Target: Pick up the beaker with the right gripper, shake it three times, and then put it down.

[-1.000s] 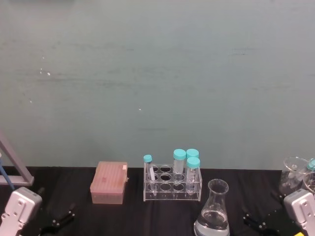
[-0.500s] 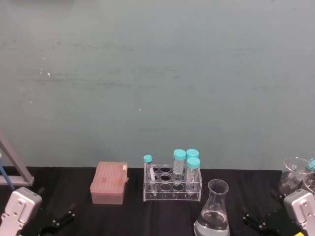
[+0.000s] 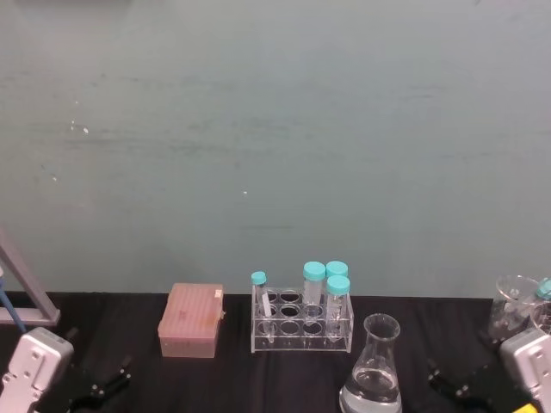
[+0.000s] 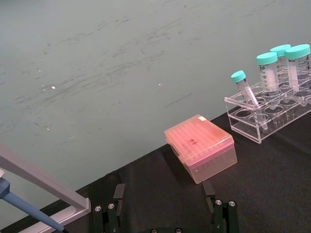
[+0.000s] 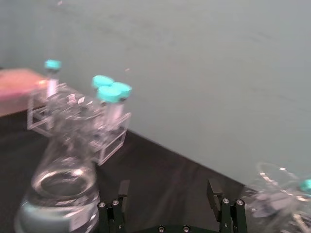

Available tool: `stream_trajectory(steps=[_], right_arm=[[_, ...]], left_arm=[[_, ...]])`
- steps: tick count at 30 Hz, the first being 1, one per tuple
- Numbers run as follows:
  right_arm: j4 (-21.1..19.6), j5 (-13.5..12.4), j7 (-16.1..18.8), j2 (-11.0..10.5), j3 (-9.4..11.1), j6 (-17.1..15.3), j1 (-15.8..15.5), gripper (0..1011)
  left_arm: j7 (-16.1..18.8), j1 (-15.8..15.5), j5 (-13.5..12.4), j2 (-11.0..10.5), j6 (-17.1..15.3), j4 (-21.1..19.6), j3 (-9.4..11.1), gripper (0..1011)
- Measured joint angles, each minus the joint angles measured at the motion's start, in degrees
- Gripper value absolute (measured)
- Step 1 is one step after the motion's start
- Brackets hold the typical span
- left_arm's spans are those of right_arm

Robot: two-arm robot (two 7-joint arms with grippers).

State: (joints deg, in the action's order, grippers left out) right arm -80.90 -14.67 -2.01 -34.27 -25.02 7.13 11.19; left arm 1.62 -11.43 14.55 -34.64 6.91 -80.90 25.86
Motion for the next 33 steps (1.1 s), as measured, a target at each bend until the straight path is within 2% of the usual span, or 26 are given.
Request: stream_trajectory(steps=[4,8,9,12,13,15,18,21,25,33], right_arm=[[0.1,-1.3,-0.9,1.1,2.6,3.7,-0.6,1003],[-0.1,-4.3,0.3,2.3,5.5,10.8,-1.4,1003],[-0.4,-6.0,1.9,2.6,6.3,13.6,-1.7,1003],[-1.1,-9.6,5.8,2.7,7.2,17.3,-2.2,1003],[-1.5,-12.1,8.8,2.6,7.5,19.1,-2.4,1003],[-2.0,-15.6,13.5,2.3,7.7,20.7,-2.8,1002],[-2.6,-18.7,18.6,1.6,7.3,21.2,-3.1,1003],[-3.1,-19.5,21.2,0.9,6.9,20.5,-3.2,1003],[-3.4,-19.3,23.7,0.0,5.8,17.0,-3.1,1003],[-2.9,-16.9,24.1,0.0,4.7,12.6,-2.6,1002]], left_arm=[[0.0,0.0,0.0,0.0,0.0,0.0,0.0,1000],[0.0,0.0,0.0,0.0,0.0,0.0,0.0,1000],[0.0,0.0,0.0,0.0,0.0,0.0,0.0,1000],[0.0,0.0,0.0,0.0,0.0,0.0,0.0,1000],[0.0,0.0,0.0,0.0,0.0,0.0,0.0,1000],[0.0,0.0,0.0,0.0,0.0,0.0,0.0,1000],[0.0,0.0,0.0,0.0,0.0,0.0,0.0,1000],[0.0,0.0,0.0,0.0,0.0,0.0,0.0,1000],[0.0,0.0,0.0,0.0,0.0,0.0,0.0,1000],[0.0,0.0,0.0,0.0,0.0,0.0,0.0,1000]])
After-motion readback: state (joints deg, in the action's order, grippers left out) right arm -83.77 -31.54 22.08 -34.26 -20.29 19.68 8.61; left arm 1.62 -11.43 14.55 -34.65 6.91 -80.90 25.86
